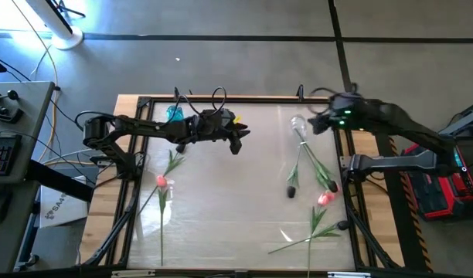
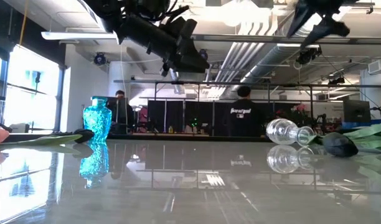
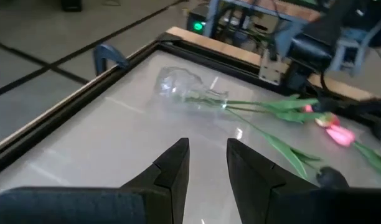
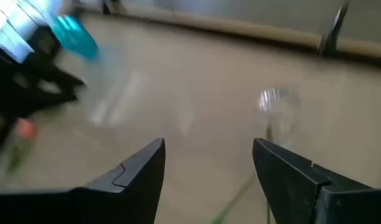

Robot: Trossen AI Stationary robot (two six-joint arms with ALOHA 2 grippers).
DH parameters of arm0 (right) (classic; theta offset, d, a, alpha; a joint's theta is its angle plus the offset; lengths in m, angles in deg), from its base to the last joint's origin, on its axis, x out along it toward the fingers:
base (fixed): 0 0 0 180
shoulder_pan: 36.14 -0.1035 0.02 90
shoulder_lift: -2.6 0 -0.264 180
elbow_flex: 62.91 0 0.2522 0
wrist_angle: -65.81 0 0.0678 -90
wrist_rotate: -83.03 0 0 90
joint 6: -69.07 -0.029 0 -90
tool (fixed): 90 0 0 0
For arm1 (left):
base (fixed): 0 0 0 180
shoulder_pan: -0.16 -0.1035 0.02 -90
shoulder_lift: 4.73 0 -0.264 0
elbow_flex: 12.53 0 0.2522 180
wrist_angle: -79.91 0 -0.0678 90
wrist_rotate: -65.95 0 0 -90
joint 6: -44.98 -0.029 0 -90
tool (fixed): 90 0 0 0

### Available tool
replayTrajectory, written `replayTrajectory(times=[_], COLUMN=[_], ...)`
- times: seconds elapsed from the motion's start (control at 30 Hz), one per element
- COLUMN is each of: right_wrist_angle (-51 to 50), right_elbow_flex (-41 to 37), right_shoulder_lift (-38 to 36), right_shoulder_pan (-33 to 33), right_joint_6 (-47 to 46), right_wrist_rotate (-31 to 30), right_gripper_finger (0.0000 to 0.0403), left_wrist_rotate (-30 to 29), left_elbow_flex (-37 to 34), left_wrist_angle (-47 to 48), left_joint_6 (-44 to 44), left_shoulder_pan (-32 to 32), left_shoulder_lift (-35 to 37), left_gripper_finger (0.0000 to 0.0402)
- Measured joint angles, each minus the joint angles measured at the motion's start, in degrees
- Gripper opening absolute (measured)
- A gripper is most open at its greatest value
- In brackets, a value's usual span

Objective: Sort flowers into vase by color
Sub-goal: Adjust the transparent vase

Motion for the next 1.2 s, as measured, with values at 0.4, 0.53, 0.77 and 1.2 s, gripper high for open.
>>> replayTrajectory(times=[0.4,0.53,0.77,1.2], right_wrist_angle=[-1.7,-0.7,5.1,12.8], right_elbow_flex=[-4.6,-8.9,-16.6,-28.2], right_shoulder_lift=[10.9,12.3,12.2,12.2], right_shoulder_pan=[0.9,1.0,1.6,4.5], right_joint_6=[-1.8,-2.1,-3.3,-2.1], right_wrist_rotate=[8.5,11.4,12.3,12.9], right_gripper_finger=[0.0232,0.0232,0.0232,0.0232], left_wrist_rotate=[7.3,7.5,9.7,19.6], left_elbow_flex=[14.7,15.3,15.3,15.3], left_wrist_angle=[13.5,14.5,17.6,17.6], left_joint_6=[-7.5,-8.7,-9.9,-8.6], left_shoulder_pan=[-1.7,-1.7,-2.7,-7.8], left_shoulder_lift=[-8.1,-8.4,-8.3,-8.3], left_gripper_finger=[0.0094,0.0094,0.0094,0.0094])
